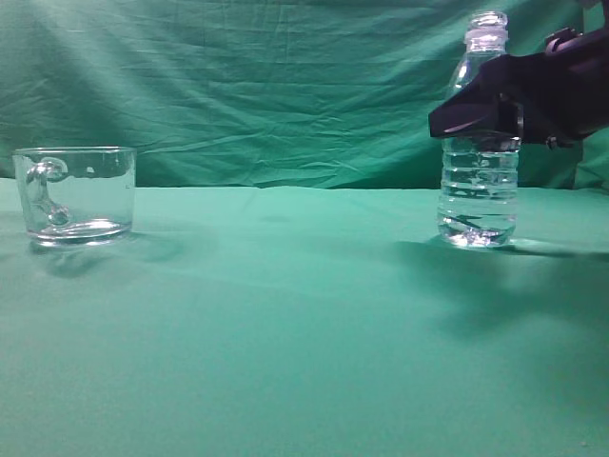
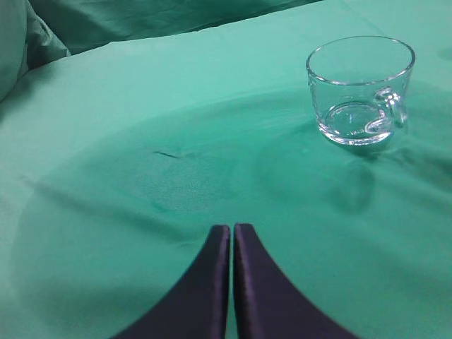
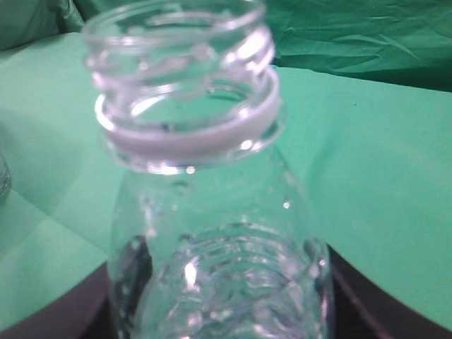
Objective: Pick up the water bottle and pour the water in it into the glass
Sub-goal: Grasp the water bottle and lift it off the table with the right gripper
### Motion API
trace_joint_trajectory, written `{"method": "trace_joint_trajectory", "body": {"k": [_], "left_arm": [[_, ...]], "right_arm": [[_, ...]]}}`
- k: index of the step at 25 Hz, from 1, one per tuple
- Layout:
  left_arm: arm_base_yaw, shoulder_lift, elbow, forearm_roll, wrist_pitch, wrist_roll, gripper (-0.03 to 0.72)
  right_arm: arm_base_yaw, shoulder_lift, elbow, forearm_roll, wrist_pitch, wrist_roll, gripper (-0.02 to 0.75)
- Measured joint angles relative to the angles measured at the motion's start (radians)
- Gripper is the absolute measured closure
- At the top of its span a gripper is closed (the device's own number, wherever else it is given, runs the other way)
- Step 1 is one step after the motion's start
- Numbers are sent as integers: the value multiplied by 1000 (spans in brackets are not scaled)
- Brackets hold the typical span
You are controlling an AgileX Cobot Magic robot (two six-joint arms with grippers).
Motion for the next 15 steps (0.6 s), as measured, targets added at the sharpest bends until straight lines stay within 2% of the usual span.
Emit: {"method": "trace_joint_trajectory", "body": {"k": [11,12,15], "left_arm": [[0,0,0,0,0,0,688],[0,0,0,0,0,0,688],[0,0,0,0,0,0,688]], "right_arm": [[0,0,0,-3,0,-4,307],[0,0,0,-3,0,-4,350],[0,0,0,-3,0,-4,332]]}}
